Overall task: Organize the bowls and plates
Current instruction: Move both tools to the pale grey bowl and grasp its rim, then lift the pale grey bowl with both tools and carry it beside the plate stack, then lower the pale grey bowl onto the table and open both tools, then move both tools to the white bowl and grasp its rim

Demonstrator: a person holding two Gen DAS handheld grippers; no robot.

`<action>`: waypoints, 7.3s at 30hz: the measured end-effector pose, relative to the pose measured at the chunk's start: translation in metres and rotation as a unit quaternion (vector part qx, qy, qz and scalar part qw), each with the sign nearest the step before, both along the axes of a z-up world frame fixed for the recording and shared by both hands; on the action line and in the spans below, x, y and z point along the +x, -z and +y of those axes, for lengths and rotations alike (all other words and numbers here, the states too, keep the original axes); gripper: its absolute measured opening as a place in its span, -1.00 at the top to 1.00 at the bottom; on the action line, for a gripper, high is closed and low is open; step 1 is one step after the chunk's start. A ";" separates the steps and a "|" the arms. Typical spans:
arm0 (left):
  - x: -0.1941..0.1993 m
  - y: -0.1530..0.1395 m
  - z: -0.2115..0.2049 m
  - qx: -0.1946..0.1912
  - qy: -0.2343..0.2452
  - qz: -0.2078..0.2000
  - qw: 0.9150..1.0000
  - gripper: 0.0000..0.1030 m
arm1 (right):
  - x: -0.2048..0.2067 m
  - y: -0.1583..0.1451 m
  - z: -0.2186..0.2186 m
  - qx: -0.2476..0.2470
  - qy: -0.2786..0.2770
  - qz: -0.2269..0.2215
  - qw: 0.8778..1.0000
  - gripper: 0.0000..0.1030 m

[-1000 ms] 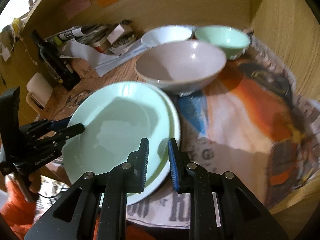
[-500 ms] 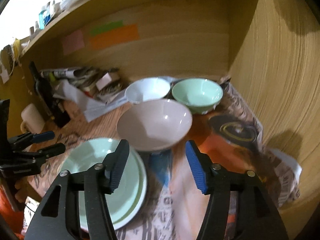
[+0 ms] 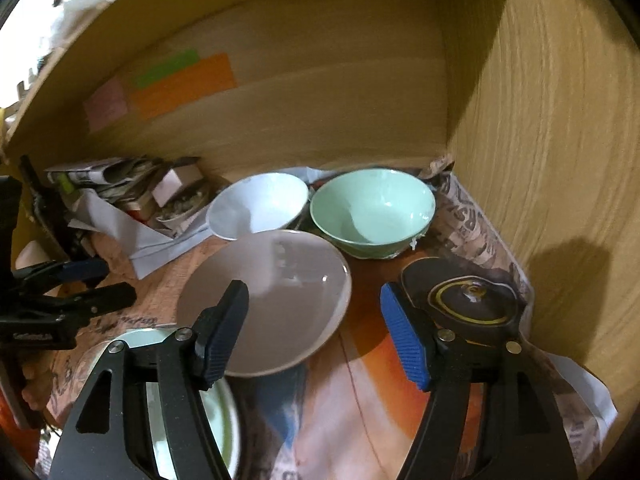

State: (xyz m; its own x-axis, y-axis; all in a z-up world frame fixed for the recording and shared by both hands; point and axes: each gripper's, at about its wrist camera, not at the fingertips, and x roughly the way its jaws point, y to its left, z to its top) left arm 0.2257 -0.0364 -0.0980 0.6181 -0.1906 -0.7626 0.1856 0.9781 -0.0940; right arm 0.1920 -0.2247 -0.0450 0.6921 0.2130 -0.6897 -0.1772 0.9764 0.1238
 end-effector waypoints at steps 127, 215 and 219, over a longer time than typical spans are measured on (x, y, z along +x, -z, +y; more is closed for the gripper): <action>-0.162 0.060 0.200 -0.029 -0.138 0.037 0.989 0.55 | -0.067 0.068 0.239 -0.001 -0.239 0.109 0.965 0.52; 0.137 0.054 0.022 0.062 -0.022 0.129 0.990 0.61 | 0.075 0.061 0.045 0.039 -0.092 0.025 0.995 -0.47; 0.114 0.052 0.026 0.074 0.000 0.132 0.989 0.61 | 0.074 0.067 0.051 0.036 -0.103 0.038 0.993 -0.37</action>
